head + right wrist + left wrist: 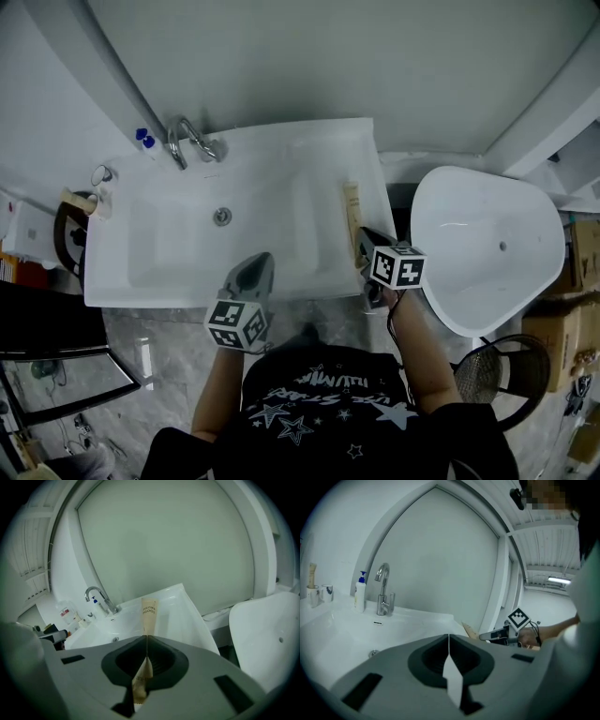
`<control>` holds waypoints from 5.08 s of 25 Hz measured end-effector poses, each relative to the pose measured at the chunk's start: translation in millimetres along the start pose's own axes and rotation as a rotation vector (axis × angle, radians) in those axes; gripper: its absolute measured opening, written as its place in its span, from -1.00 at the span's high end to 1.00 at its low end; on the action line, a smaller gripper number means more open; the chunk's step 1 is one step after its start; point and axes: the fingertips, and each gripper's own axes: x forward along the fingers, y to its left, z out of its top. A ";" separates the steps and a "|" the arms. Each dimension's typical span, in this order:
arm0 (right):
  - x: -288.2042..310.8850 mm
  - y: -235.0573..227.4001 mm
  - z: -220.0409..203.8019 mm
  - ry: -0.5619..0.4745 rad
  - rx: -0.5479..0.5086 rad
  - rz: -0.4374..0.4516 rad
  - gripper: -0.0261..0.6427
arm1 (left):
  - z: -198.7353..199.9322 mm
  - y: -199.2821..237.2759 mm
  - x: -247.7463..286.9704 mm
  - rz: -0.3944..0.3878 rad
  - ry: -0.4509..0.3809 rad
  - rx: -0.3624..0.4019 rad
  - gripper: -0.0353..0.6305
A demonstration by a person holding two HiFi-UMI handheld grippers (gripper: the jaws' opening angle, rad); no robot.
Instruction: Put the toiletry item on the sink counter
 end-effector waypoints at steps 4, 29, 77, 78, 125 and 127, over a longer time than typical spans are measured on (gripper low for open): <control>16.4 -7.0 -4.5 0.042 -0.046 -0.072 0.86 | -1.6 11.0 5.9 0.000 0.006 -0.010 0.83; 62.1 -23.0 -8.5 0.129 -0.070 -0.261 0.86 | -8.8 44.1 8.8 -0.003 0.031 -0.047 0.83; -60.0 -8.5 -21.3 0.054 -0.171 0.024 0.77 | -12.3 -83.6 -47.6 0.089 -0.050 -0.006 0.83; -64.2 -9.2 -22.0 0.054 -0.172 0.034 0.79 | -13.8 -89.0 -48.9 0.092 -0.050 -0.005 0.83; -280.1 13.1 -193.3 0.187 -0.382 0.461 0.88 | -154.2 -318.3 -238.1 0.391 -0.092 -0.127 0.83; -283.8 19.9 -196.3 0.189 -0.396 0.462 0.88 | -158.1 -317.8 -249.2 0.404 -0.108 -0.146 0.83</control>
